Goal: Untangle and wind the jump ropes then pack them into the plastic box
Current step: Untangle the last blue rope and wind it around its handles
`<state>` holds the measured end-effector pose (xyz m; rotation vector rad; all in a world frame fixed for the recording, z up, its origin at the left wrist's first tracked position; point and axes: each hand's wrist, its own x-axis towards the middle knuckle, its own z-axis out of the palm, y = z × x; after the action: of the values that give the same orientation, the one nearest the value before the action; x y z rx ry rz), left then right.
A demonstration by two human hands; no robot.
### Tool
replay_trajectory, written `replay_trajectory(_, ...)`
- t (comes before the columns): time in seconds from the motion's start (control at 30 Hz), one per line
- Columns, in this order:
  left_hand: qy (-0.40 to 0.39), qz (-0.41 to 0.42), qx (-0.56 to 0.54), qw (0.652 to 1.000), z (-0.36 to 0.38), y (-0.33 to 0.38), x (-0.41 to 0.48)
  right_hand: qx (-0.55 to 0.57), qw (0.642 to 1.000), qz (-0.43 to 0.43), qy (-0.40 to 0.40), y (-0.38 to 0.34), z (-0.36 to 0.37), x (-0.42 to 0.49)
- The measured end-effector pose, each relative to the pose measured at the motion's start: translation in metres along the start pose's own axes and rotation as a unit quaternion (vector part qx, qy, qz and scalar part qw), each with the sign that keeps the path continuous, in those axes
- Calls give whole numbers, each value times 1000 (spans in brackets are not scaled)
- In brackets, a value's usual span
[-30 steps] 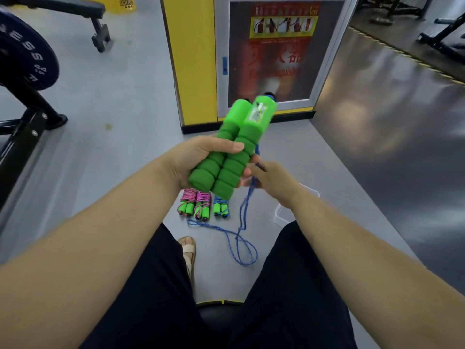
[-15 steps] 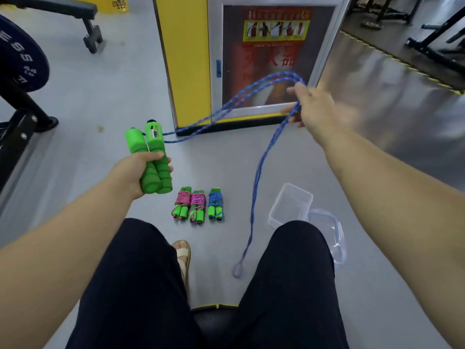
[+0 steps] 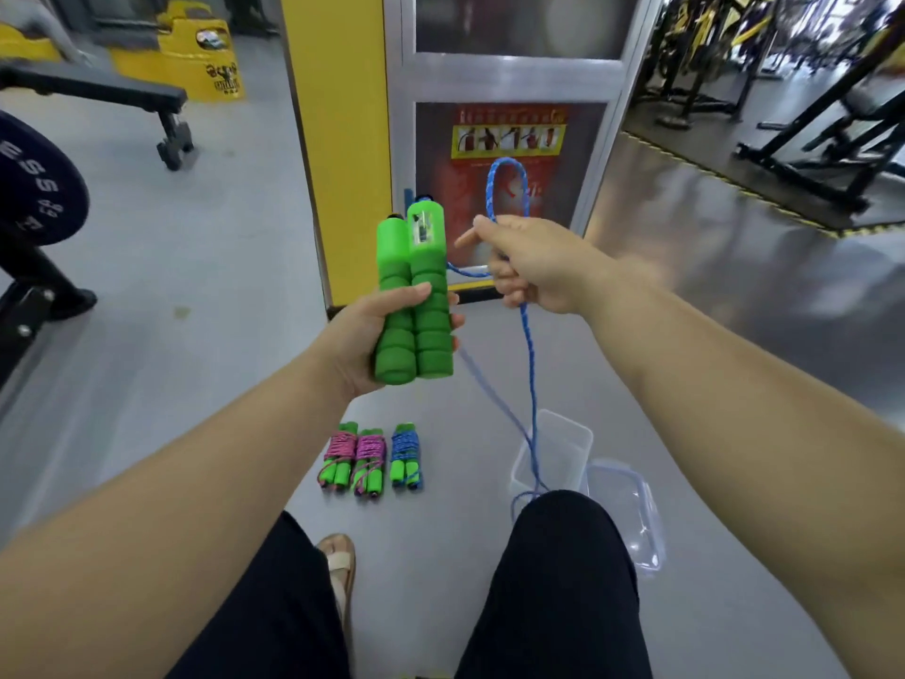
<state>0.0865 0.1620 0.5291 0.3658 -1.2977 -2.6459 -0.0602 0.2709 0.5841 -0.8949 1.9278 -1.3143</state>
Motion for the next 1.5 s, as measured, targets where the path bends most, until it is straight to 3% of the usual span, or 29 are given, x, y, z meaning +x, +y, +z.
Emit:
replay_trajectory(0.17,-73,-6,-40,996,15,-12,3,27,999,29,-30,10,1,-9)
replay_trajectory(0.27,-95,-47,-7,994,23,-24,1,50,998,19,-24,26,9,-9)
replay_trajectory(0.4,-78,-108,37,990,24,-34,-3,189,980,15,57,46,2,-3)
replay_trajectory(0.47,-74,-112,53,990,22,-33,-1,235,970,32,51,57,2,-5)
replay_trajectory(0.57,-32,-91,70,993,16,-34,4,380,921,72,33,66,13,-12)
replay_trajectory(0.7,-49,-133,2,990,6,-45,2,599,787,116,87,55,24,-10)
replay_trajectory(0.77,-70,-144,-10,987,4,-51,-1,612,775,125,94,56,27,-5)
replay_trajectory(0.87,-61,-106,10,992,0,-45,1,529,831,122,127,59,26,-1)
replay_trajectory(0.97,-38,-46,-45,997,-5,-29,5,439,876,111,168,79,35,-18)
replay_trajectory(1.07,-34,-35,-102,994,-5,-22,6,369,926,76,35,102,71,-40)
replay_trajectory(1.2,6,-19,-115,993,-3,-16,11,265,954,85,-108,116,111,-44)
replay_trajectory(1.27,76,15,-97,992,-14,-3,14,43,967,130,-213,136,113,-44)
replay_trajectory(1.3,118,29,-83,989,-26,6,14,-116,951,147,-247,152,107,-43)
replay_trajectory(1.33,162,38,-64,984,-41,15,13,-281,911,158,-256,172,95,-40)
replay_trajectory(1.4,253,28,-14,967,-82,28,6,-500,817,201,-205,199,62,-37)
replay_trajectory(1.43,290,3,11,957,-103,30,-1,-540,796,221,-162,205,45,-33)
replay_trajectory(1.5,335,-68,44,939,-135,24,-16,-549,795,229,-116,192,19,-18)
